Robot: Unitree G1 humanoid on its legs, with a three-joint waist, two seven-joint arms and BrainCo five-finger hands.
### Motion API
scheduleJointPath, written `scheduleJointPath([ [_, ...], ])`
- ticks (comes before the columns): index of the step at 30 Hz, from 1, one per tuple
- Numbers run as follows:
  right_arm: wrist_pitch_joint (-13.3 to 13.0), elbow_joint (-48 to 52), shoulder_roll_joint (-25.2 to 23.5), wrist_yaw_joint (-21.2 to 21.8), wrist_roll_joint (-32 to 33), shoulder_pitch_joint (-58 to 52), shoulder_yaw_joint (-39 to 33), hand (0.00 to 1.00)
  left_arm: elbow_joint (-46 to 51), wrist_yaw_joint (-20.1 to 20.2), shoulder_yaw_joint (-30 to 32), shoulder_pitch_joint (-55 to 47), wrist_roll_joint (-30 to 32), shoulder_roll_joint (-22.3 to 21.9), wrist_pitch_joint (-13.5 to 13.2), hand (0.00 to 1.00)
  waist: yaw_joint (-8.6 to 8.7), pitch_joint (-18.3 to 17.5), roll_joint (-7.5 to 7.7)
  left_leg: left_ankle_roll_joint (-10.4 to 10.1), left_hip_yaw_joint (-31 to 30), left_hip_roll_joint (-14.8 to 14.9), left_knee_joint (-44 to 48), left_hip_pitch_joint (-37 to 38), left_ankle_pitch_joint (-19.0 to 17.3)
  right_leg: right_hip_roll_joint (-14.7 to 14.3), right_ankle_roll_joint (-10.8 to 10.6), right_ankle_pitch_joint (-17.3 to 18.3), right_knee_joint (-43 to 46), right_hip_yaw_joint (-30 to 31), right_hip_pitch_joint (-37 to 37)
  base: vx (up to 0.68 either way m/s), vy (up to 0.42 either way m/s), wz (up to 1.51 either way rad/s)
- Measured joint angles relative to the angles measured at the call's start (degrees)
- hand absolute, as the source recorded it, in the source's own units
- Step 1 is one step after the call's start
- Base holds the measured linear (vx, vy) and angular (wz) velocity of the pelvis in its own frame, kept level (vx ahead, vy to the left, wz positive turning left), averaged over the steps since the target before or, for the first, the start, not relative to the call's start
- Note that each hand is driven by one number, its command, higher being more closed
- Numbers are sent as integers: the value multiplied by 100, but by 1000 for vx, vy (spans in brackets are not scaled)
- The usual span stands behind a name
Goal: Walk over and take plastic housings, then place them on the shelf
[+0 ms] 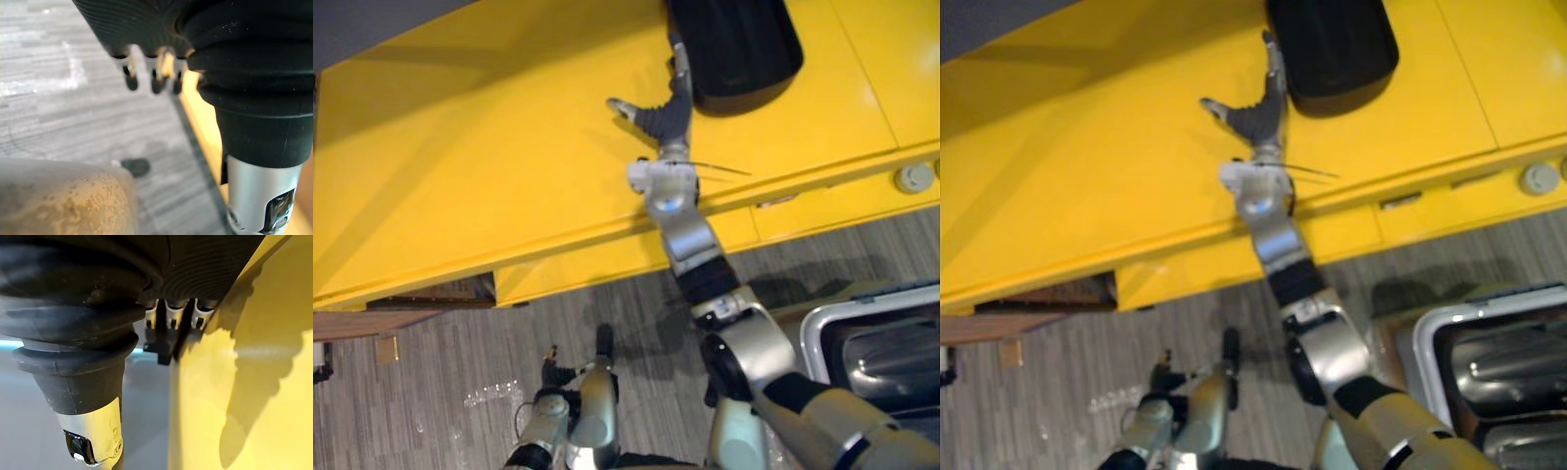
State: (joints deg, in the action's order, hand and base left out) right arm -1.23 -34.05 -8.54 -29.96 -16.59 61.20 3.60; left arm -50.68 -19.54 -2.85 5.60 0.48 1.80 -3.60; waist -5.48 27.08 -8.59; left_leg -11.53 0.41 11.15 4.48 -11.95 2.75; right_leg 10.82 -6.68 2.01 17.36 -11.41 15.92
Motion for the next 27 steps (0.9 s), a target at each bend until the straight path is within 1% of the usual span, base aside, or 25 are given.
scheduleJointPath([
  [2, -2, 87, 11, 71, 4, -70, 271, 0, -4, 0, 0, -2, 14, 0, 2, 0, 9, 0, 0, 0, 1, 0, 1, 5, 0, 0, 0, 0, 1, 2, -2, 0, 0, 0],
  [4, -129, 268, 28, 306, 111, -165, 626, 0, -6, 2, 3, -5, 47, -1, 2, 0, 23, -1, 2, 0, 3, 0, 1, 23, 0, -1, 0, 0, 3, 5, -15, 0, 0, 0],
  [6, -273, 386, 31, 578, 391, -171, 960, 0, -12, 8, 1, -12, 61, -3, 3, 0, 30, -1, 2, 0, 6, 0, -5, 89, 0, -1, 0, 1, -1, 7, -73, 0, 0, 0],
  [8, -510, 725, 147, 1004, 1108, -275, 1366, 0, -9, 14, 14, -80, 64, 0, -1, 0, 51, -38, 30, 0, 4, -1, -58, 279, -1, 1, -5, 12, -45, -20, -274, 7, 5, 3],
  [9, -594, 893, 202, 1152, 1474, -323, 1454, 0, -9, 26, 40, -101, 66, -1, 0, 0, 74, -49, 45, 1, 0, -1, -89, 323, -2, 2, -20, 23, -72, -41, -332, 11, 10, 10],
  [10, -769, 1271, 295, 1376, 1947, -512, 1574, 0, -22, 56, 107, -162, 66, 0, 3, 0, 120, -116, 83, 3, -16, -2, -140, 390, 0, 4, -41, 35, -122, -91, -425, 13, 6, 12],
  [11, -933, 1638, 378, 1562, 2392, -818, 1649, 0, -99, 62, 208, -257, 64, 0, 5, 0, 156, -318, 154, 15, -14, -5, -241, 417, 16, 6, -58, 49, -151, -109, -431, 25, 5, 11],
  [12, -986, 1830, 438, 1661, 2626, -987, 1665, 0, -145, 63, 259, -304, 62, 1, 9, 0, 177, -442, 201, 16, -12, -5, -279, 425, 27, 5, -61, 47, -180, -118, -435, 75, 7, 4],
  [13, -1056, 2261, 614, 1862, 3173, -1327, 1643, 0, -236, 78, 334, -351, 60, 2, 13, 0, 217, -572, 271, 22, 3, -10, -368, 556, 51, 3, -68, 44, -237, -122, -555, 99, 12, 1],
  [14, -1154, 2707, 797, 1999, 3576, -1715, 1501, 0, -306, 96, 413, -380, 61, -2, 48, 0, 270, -650, 345, 22, 13, -15, -444, 763, 49, 2, -84, 54, -312, -135, -750, 114, 20, -3],
  [15, -1239, 3200, 952, 2125, 4008, -2180, 1255, 0, -372, 108, 444, -463, 56, 4, 52, 0, 330, -841, 445, 23, 38, -18, -530, 854, 46, -2, -100, 62, -380, -135, -820, 85, 20, -5],
  [16, -1285, 3481, 1028, 2155, 4170, -2436, 1072, 0, -398, 116, 443, -515, 53, 4, 52, 0, 342, -974, 496, 24, 66, -17, -580, 880, 46, -7, -111, 55, -417, -124, -822, 105, 28, -13],
  [17, -1429, 4005, 1171, 2204, 4474, -2913, 677, 0, -408, 150, 449, -589, 36, 7, 56, 0, 378, -1136, 590, 24, 149, -15, -651, 963, 46, -15, -131, 41, -485, -83, -863, 102, 27, -16],
  [18, -1486, 4237, 1253, 2242, 4594, -3132, 460, 0, -413, 178, 452, -604, 25, 20, 57, 0, 407, -1159, 626, 24, 185, -15, -705, 1057, 46, -24, -145, 31, -532, -59, -934, 123, 37, -25],
  [19, -1597, 4644, 1374, 2255, 4788, -3577, 25, 0, -434, 184, 456, -665, 5, 44, 57, 0, 496, -1243, 692, 29, 277, -15, -804, 1241, 37, -38, -161, 22, -607, 10, -1043, 102, 42, -34],
  [20, -1648, 4926, 1442, 2255, 4874, -3943, -294, 0, -449, 187, 457, -739, 6, 50, 57, 0, 528, -1382, 747, 29, 385, -12, -871, 1329, 23, -58, -175, 11, -656, 100, -1042, 95, 42, -46],
  [22, -1722, 5420, 1585, 2256, 4933, -4878, -1064, 0, -455, 213, 456, -900, 19, 45, 57, 0, 659, -1649, 849, 26, 705, 4, -898, 1543, -94, -129, -199, -26, -759, 392, -1056, 107, 49, -68],
  [23, -1730, 5496, 1596, 2254, 4933, -5154, -1277, 0, -457, 220, 455, -967, 42, 44, 57, 0, 690, -1709, 863, 22, 840, 14, -898, 1619, -130, -157, -201, -45, -788, 500, -1060, 126, 58, -90],
  [24, -1732, 5561, 1584, 2256, 4945, -5645, -1646, 0, -458, 225, 453, -1027, 90, 29, 55, 0, 799, -1835, 880, 9, 1045, 31, -898, 1749, -215, -213, -212, -80, -856, 702, -1052, 108, 57, -99],
  [25, -1729, 5555, 1562, 2255, 4956, -6094, -1990, 0, -458, 235, 449, -1093, 241, 7, 50, 0, 917, -1915, 867, 2, 1314, 42, -895, 1883, -295, -272, -213, -146, -942, 932, -1041, 77, 50, -103],
  [26, -1728, 5551, 1538, 2254, 4957, -6318, -2131, 0, -458, 241, 445, -1145, 284, 1, 46, 0, 962, -1951, 855, 0, 1457, 44, -885, 1933, -341, -304, -218, -178, -984, 1052, -1019, 58, 59, -132],
  [27, -1713, 5485, 1406, 2247, 4908, -6873, -2401, 0, -453, 278, 424, -1182, 414, -26, 29, 0, 1078, -1986, 839, -29, 1849, 52, -831, 2074, -461, -403, -220, -290, -1095, 1419, -955, 24, 43, -116],
])
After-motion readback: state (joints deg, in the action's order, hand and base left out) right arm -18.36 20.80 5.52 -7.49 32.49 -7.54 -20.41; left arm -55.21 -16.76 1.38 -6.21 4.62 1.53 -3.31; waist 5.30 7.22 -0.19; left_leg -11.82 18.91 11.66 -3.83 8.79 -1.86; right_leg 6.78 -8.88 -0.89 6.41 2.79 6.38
